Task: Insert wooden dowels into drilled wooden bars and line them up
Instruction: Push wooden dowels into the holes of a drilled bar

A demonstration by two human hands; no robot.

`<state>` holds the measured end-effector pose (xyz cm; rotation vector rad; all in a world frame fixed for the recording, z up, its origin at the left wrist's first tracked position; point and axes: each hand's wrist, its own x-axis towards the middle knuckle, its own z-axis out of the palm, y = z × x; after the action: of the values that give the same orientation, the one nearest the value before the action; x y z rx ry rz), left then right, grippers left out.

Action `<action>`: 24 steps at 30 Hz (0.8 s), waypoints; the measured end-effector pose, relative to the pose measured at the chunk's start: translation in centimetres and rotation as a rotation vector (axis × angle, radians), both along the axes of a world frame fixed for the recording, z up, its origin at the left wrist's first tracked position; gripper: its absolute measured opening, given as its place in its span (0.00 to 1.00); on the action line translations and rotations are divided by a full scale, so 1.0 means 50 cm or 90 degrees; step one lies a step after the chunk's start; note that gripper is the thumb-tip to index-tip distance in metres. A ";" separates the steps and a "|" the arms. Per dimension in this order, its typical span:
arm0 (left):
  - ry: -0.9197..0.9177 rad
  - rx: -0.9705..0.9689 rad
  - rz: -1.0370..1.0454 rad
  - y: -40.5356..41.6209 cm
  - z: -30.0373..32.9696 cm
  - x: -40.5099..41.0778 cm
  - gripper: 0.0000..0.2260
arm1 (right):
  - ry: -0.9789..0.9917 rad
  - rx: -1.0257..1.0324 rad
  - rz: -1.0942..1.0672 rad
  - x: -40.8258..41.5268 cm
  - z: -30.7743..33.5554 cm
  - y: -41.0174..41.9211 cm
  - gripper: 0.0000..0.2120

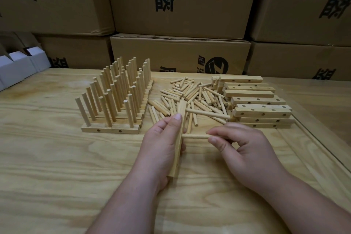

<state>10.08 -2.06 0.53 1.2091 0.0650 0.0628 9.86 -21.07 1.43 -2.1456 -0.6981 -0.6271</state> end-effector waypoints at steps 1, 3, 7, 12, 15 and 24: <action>0.002 -0.003 0.007 -0.001 0.000 0.000 0.13 | -0.001 -0.001 0.001 -0.001 0.001 0.002 0.06; 0.008 -0.007 0.034 -0.003 -0.002 0.001 0.11 | -0.006 -0.004 0.005 -0.004 0.004 0.008 0.05; 0.008 0.003 0.070 -0.005 -0.006 0.001 0.11 | -0.016 0.001 0.008 -0.011 0.007 0.017 0.08; -0.007 0.023 0.015 -0.004 0.001 -0.005 0.14 | 0.006 0.001 -0.007 -0.003 0.002 0.006 0.07; -0.002 0.015 0.023 -0.005 0.001 -0.006 0.12 | 0.014 0.011 -0.009 -0.006 0.001 0.008 0.07; 0.007 0.016 0.059 -0.007 0.004 -0.005 0.10 | 0.037 0.033 0.004 -0.011 -0.001 0.014 0.08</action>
<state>9.80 -2.43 0.73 1.2313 0.1301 0.1382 9.30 -20.36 1.38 -2.1049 -0.6504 -0.5715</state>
